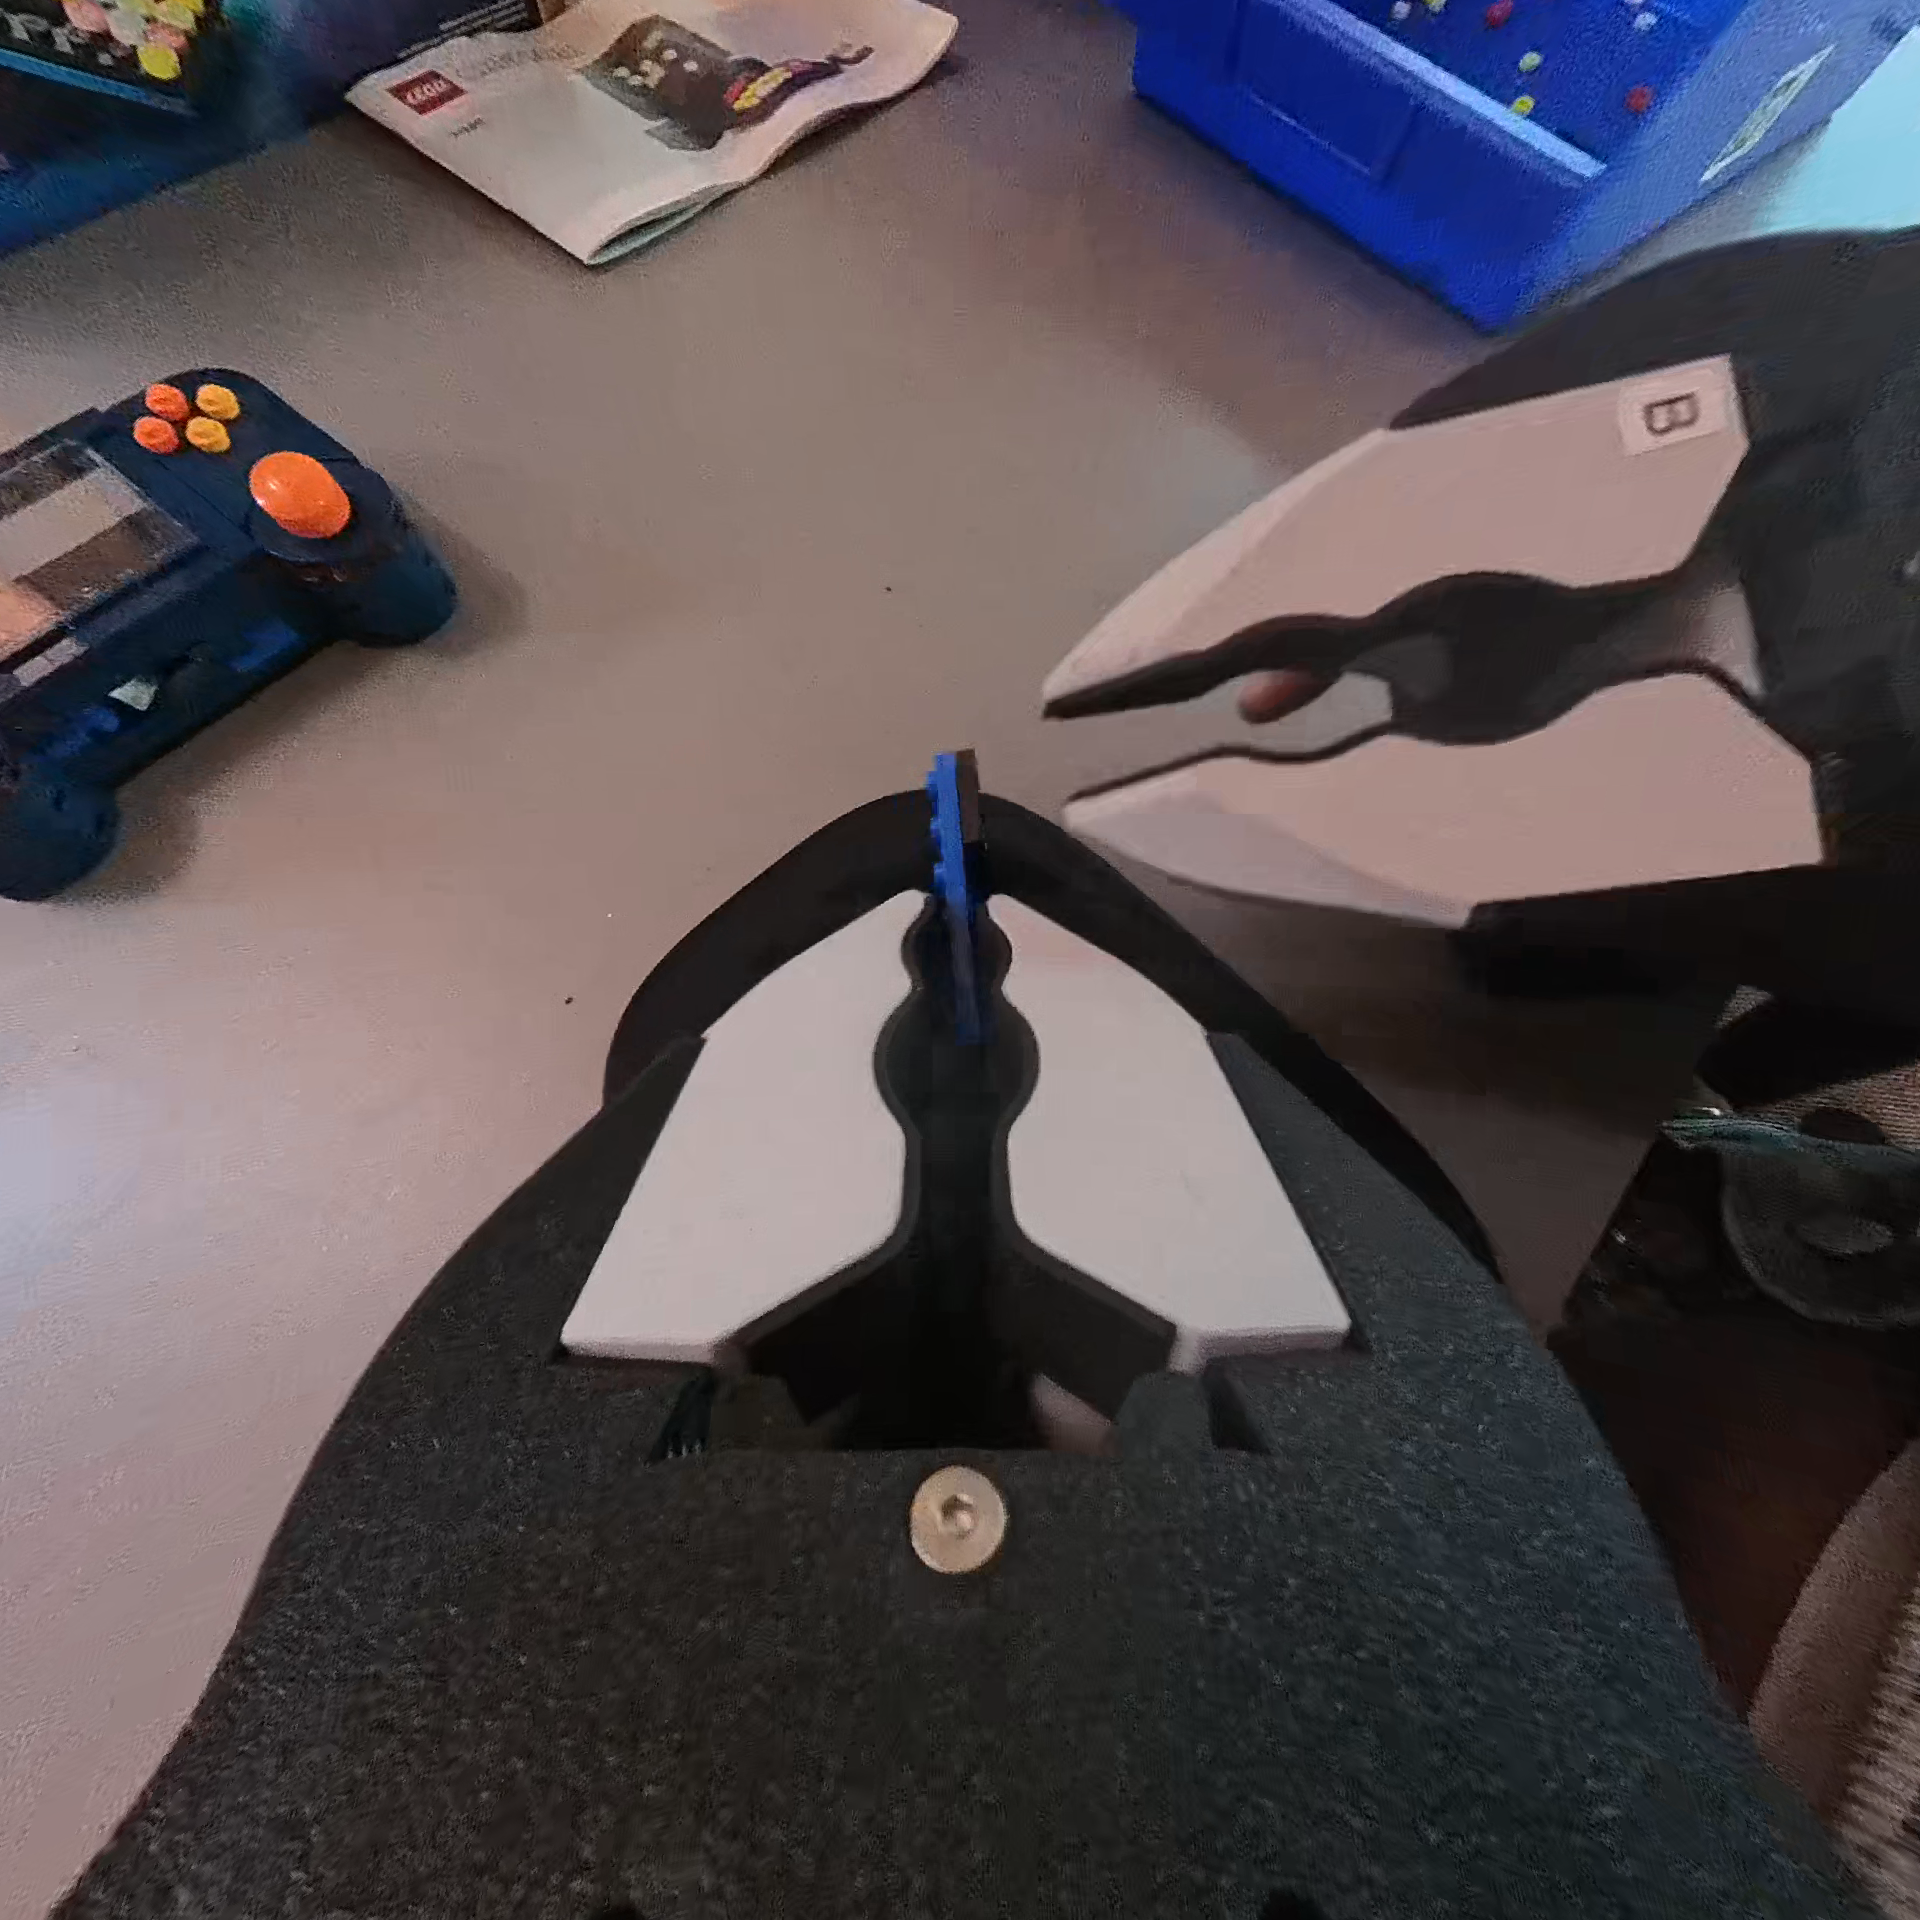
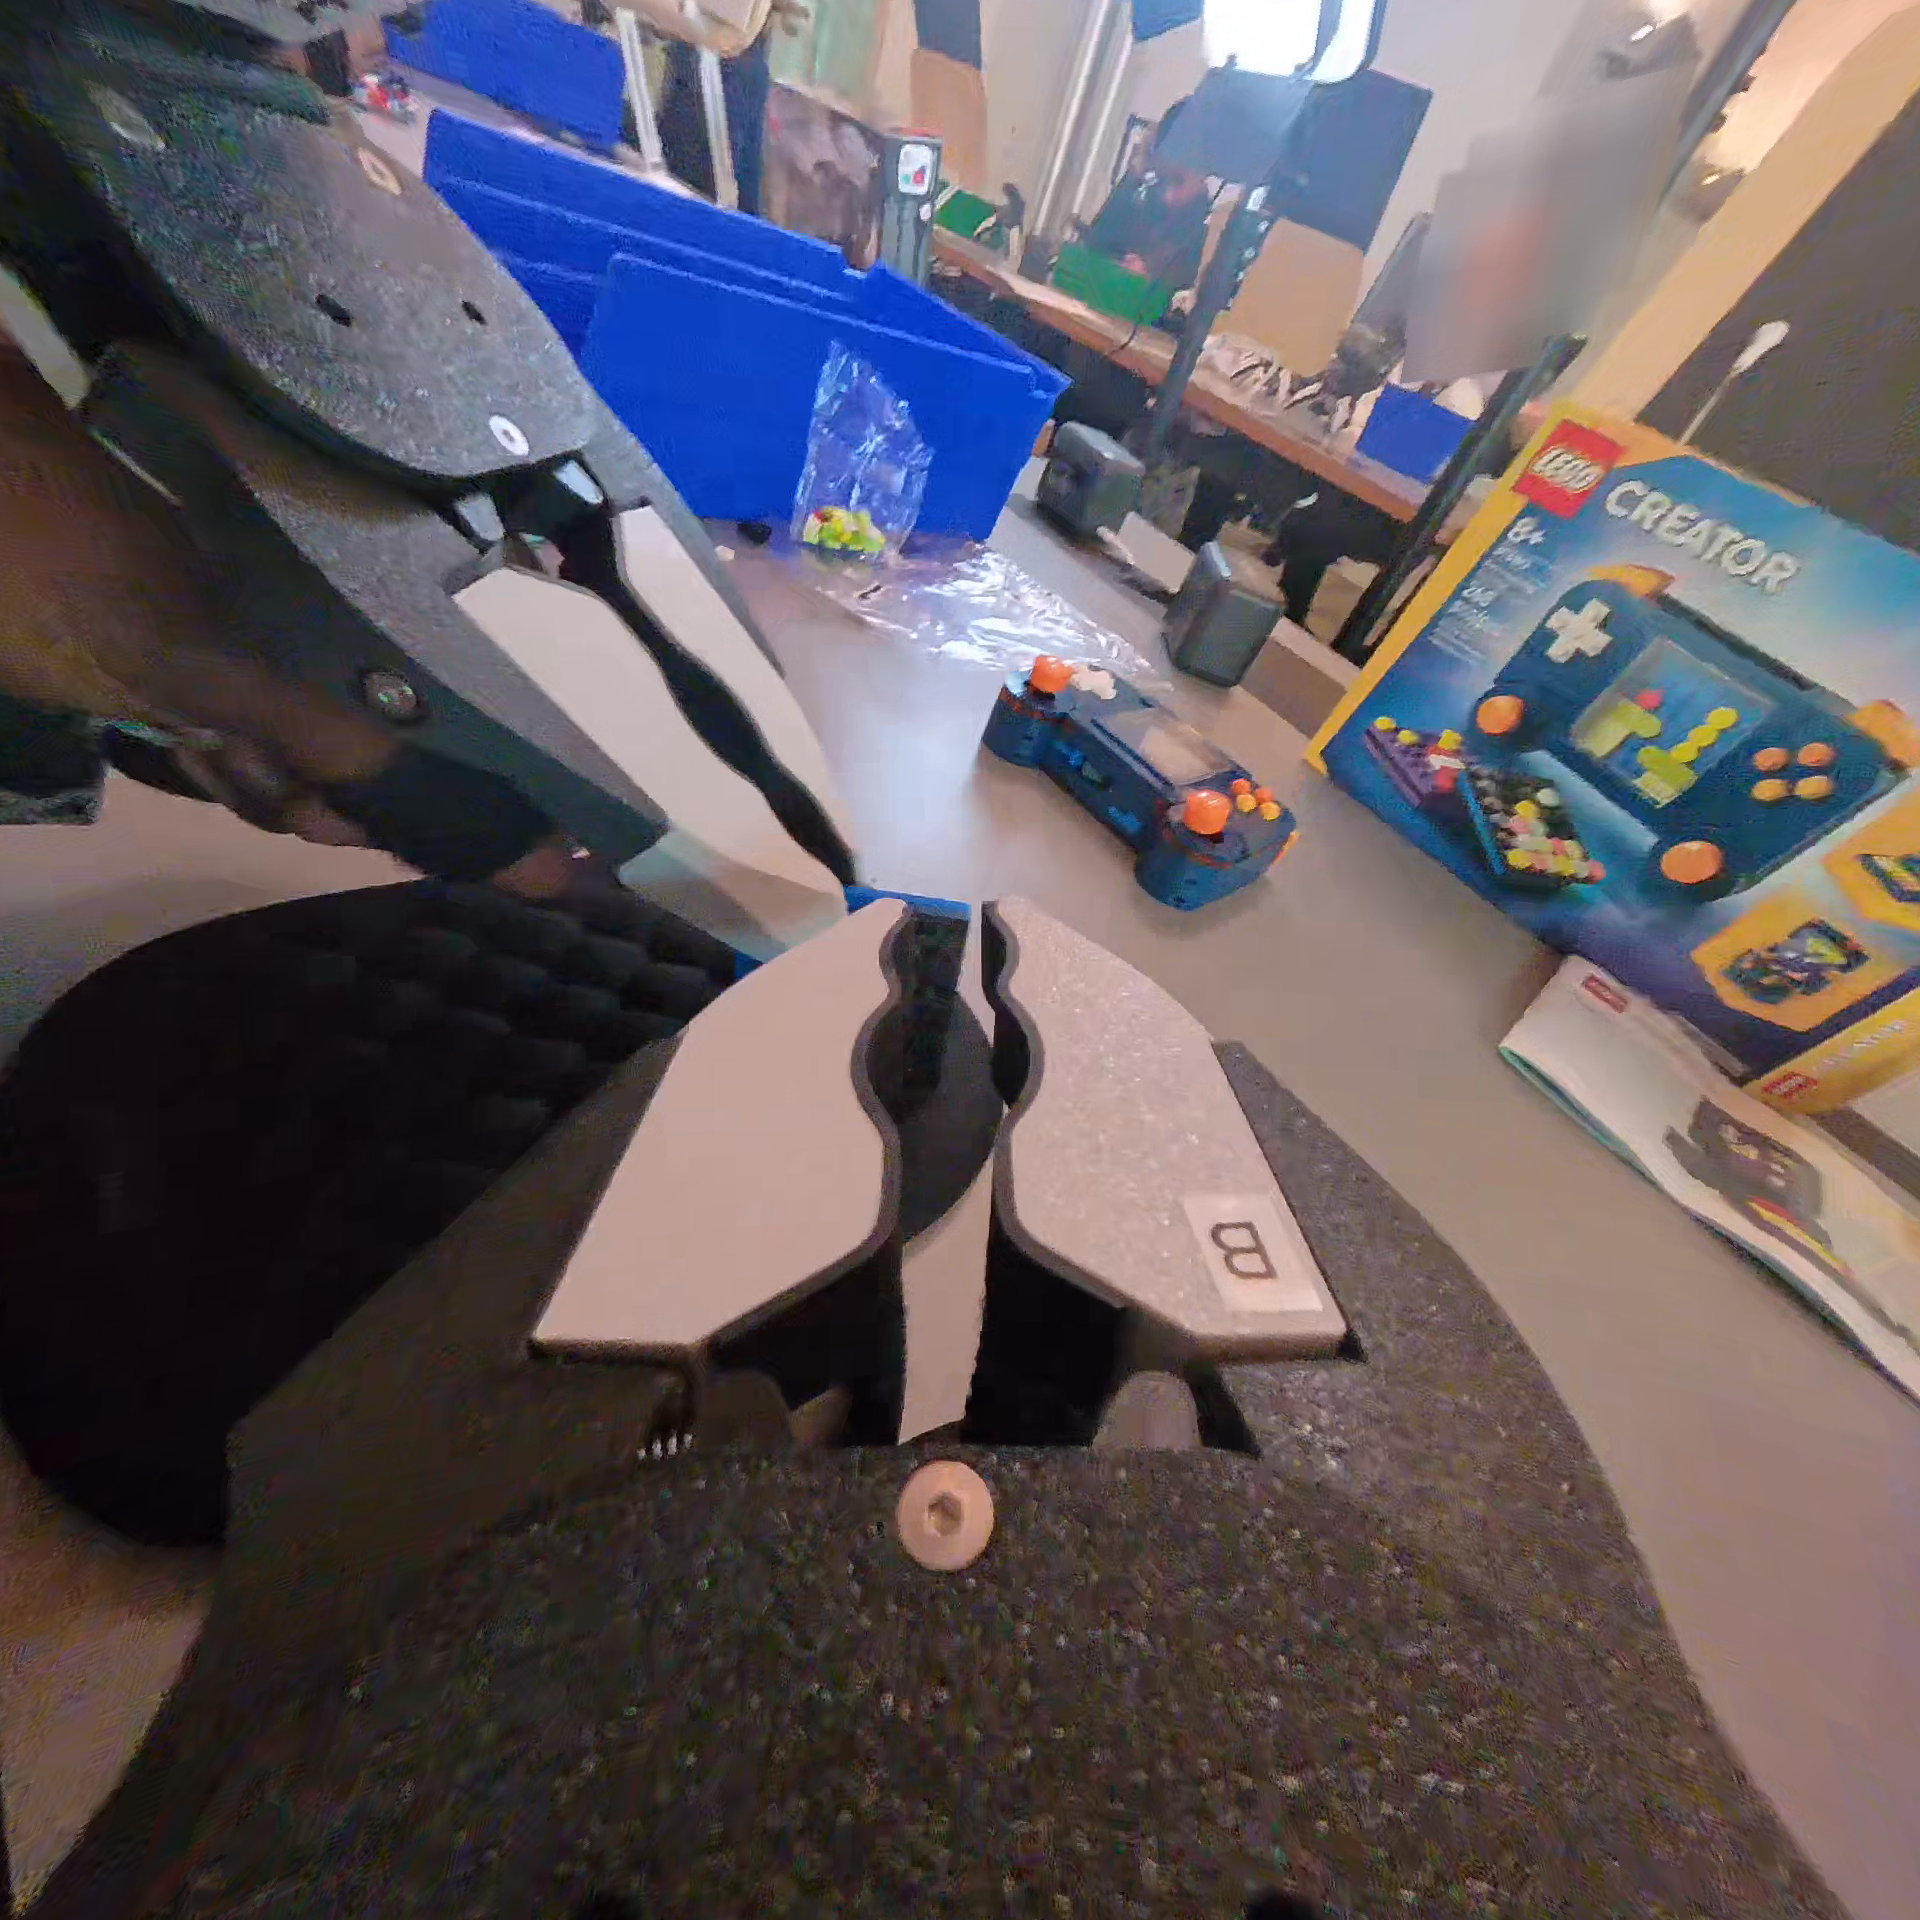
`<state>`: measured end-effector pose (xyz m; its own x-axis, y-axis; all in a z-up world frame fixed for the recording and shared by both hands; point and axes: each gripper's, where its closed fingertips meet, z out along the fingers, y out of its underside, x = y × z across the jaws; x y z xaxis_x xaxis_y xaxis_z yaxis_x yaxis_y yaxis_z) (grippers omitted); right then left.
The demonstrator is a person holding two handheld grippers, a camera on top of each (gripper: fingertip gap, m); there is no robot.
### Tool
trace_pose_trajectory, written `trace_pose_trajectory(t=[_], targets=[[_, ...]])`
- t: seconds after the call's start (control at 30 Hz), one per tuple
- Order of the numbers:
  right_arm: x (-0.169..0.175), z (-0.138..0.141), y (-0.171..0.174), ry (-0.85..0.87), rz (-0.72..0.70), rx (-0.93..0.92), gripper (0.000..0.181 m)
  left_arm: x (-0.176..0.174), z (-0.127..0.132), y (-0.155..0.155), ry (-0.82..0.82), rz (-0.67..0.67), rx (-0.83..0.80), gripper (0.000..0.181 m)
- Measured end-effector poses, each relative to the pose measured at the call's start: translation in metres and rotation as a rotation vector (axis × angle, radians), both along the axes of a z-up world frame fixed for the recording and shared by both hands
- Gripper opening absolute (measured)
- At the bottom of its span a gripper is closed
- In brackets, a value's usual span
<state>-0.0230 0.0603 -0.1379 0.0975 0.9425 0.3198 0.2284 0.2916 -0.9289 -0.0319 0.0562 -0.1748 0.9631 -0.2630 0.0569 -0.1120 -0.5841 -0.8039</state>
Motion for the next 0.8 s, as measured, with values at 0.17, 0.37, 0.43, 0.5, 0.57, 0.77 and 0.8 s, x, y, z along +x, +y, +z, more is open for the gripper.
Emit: trace_pose_trajectory(t=[0.17, 0.37, 0.43, 0.5, 0.57, 0.77, 0.8], targets=[[-0.008, -0.011, 0.002, -0.034, -0.030, -0.156, 0.017, 0.005, 0.000, 0.001, -0.019, 0.001, 0.019, 0.005], [-0.002, -0.019, 0.005, -0.043, -0.136, -0.191, 0.017, 0.006, 0.000, 0.000, 0.008, 0.006, 0.034, 0.005], [-0.002, -0.016, 0.006, -0.025, -0.147, -0.196, 0.017, 0.006, 0.000, 0.000, 0.025, 0.002, 0.036, 0.005], [-0.003, -0.018, 0.006, -0.035, -0.162, -0.175, 0.015, 0.006, 0.000, 0.001, 0.046, 0.004, 0.040, 0.005], [-0.004, -0.019, 0.006, -0.045, -0.172, -0.134, 0.015, 0.005, -0.001, 0.000, 0.052, -0.005, 0.037, 0.005], [-0.003, -0.018, 0.006, -0.082, -0.153, 0.102, 0.016, 0.006, -0.001, 0.000, 0.020, -0.025, 0.029, 0.005], [-0.003, -0.017, 0.005, -0.079, -0.142, 0.110, 0.016, 0.006, -0.001, -0.001, 0.016, -0.028, 0.028, 0.004]])
